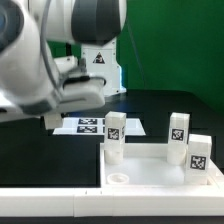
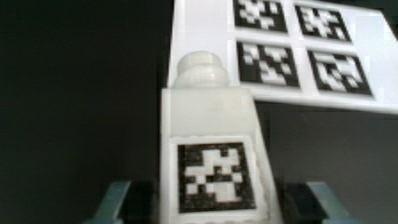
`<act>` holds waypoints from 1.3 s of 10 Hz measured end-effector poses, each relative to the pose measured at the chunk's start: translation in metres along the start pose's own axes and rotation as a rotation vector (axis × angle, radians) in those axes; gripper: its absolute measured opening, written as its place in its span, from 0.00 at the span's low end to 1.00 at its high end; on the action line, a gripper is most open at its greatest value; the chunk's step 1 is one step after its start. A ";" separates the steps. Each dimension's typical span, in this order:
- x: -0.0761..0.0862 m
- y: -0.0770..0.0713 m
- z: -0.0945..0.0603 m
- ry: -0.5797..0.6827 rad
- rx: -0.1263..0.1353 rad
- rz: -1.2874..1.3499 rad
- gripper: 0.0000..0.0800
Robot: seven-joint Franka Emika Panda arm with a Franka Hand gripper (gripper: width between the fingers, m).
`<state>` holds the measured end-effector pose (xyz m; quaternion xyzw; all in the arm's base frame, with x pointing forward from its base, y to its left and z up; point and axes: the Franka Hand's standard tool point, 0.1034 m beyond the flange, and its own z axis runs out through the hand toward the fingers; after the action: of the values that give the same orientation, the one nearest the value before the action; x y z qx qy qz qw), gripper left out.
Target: Assemble square table
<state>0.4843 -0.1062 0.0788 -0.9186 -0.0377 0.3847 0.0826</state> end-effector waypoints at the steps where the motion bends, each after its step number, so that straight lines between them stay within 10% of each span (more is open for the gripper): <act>1: 0.004 0.001 -0.002 0.110 -0.017 -0.006 0.36; 4: 0.005 -0.001 -0.006 0.252 -0.023 0.003 0.36; 8: 0.025 -0.039 -0.100 0.600 -0.030 -0.072 0.36; 13: 0.040 -0.039 -0.099 0.907 -0.065 -0.015 0.36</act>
Offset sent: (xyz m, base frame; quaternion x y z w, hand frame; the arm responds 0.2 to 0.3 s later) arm 0.0000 0.0000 0.0000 0.0000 0.1938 0.0000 0.9810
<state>0.5830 -0.0750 0.1259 -0.9960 -0.0163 -0.0586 0.0648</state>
